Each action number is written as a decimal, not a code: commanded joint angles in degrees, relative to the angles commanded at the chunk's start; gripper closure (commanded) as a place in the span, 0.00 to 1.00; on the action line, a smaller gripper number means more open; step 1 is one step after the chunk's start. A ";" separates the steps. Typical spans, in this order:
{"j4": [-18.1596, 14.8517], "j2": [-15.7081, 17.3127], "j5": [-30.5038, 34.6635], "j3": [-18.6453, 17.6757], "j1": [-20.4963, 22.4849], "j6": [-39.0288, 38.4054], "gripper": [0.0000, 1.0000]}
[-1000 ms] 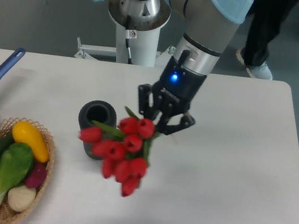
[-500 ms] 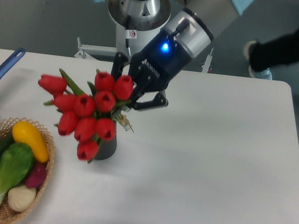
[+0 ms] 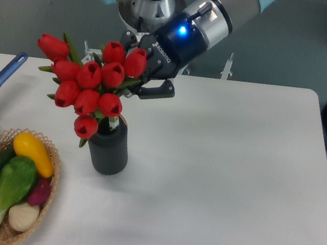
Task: Insert the flowers into the vase
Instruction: 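Raise the tulips and position the stems above the vase opening, then lower the tulip stems down into the black vase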
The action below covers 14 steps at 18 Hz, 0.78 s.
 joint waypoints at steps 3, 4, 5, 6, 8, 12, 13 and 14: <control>0.00 0.09 0.09 -0.44 0.00 0.09 1.00; 0.00 0.09 0.26 -1.14 -0.09 0.35 1.00; 0.09 0.09 0.26 -1.49 -0.17 0.35 1.00; 0.09 0.00 0.26 -1.50 -0.26 0.53 1.00; 0.09 -0.09 0.53 -1.59 -0.35 0.88 1.00; 0.09 -0.44 0.70 -2.29 -0.53 0.97 1.00; 0.09 -0.53 0.70 -2.55 -0.53 0.97 1.00; 0.09 -0.61 0.70 -3.07 -0.53 0.97 1.00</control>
